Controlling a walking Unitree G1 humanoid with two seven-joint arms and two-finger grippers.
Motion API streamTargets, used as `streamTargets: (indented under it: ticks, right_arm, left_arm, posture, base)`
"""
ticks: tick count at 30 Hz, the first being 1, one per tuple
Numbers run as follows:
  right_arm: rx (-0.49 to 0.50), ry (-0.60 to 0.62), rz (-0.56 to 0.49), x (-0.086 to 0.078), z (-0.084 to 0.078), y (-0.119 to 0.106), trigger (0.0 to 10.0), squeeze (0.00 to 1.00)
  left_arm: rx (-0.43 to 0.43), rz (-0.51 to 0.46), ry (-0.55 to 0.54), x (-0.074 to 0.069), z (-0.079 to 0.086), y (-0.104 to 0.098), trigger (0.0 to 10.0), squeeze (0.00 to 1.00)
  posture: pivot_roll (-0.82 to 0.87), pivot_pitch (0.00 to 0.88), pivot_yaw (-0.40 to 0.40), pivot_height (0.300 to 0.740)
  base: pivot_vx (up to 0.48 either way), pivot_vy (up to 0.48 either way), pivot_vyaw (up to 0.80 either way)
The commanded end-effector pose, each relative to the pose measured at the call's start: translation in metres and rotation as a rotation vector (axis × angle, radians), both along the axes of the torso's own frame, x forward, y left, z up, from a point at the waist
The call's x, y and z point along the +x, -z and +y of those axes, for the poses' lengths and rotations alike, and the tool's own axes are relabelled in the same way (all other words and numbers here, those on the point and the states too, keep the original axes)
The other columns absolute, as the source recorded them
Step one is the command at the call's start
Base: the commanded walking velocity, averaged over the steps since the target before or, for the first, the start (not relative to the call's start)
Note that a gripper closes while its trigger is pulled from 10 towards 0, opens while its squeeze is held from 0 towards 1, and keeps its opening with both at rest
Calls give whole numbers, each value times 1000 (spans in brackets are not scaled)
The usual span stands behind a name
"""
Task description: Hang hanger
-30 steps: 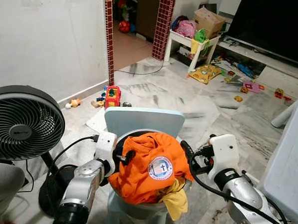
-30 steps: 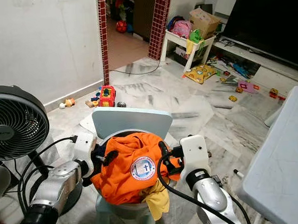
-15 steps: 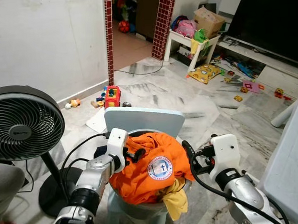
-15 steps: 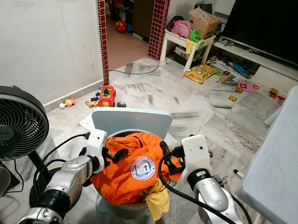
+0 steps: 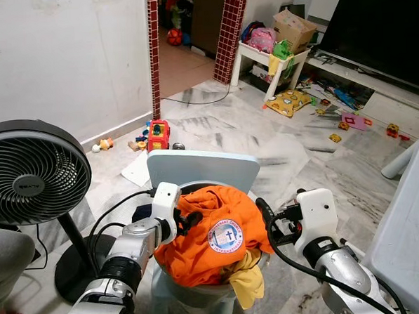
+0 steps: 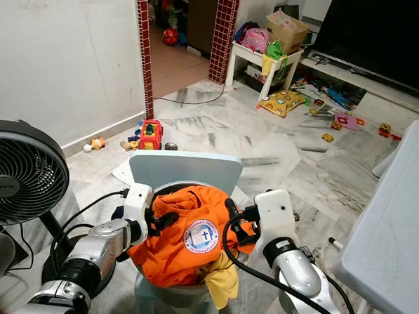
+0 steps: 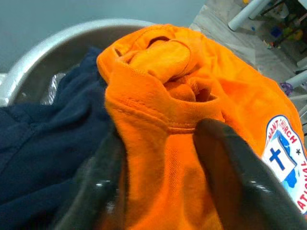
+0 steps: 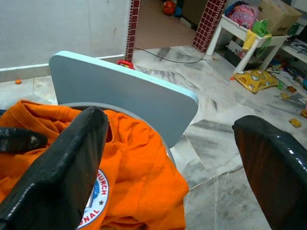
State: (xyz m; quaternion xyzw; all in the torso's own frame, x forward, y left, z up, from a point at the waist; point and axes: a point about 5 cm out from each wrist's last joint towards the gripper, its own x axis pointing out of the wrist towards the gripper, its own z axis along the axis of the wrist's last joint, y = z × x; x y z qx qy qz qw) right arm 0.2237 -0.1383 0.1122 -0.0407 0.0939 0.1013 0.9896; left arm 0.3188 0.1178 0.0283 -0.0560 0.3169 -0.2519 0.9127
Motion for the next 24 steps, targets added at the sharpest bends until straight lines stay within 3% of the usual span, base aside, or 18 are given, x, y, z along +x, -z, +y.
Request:
streamTargets:
  ticks: [1,10,14,19,24]
  right_arm:
    - [-10,11,-14,-1,-3,-4,10000,0]
    - [-2,-38,0,-1,0,-3,10000,0]
    - [-29,-135,106,-10,1,9,10000,0]
    - [-54,-154,156,-17,-2,17,10000,0]
    - [-49,-200,225,-25,1,25,10000,0]
  left_arm:
    - [-25,14,8,2,-7,-3,0,0]
    - [19,-54,57,9,-8,-13,0,0]
    - [46,-73,80,10,-7,-15,0,0]
    - [66,-108,106,12,-8,-18,0,0]
    - [100,-215,153,17,-11,-31,0,0]
  posture:
    - [-13,0,-128,740]
    - [-2,0,-130,740]
    - [1,0,-127,740]
    - [1,0,-126,740]
    - [5,0,-121,740]
  base:
    - [0,0,0]
    - [0,0,0]
    - [0,0,0]
    - [0,0,0]
    - [0,0,0]
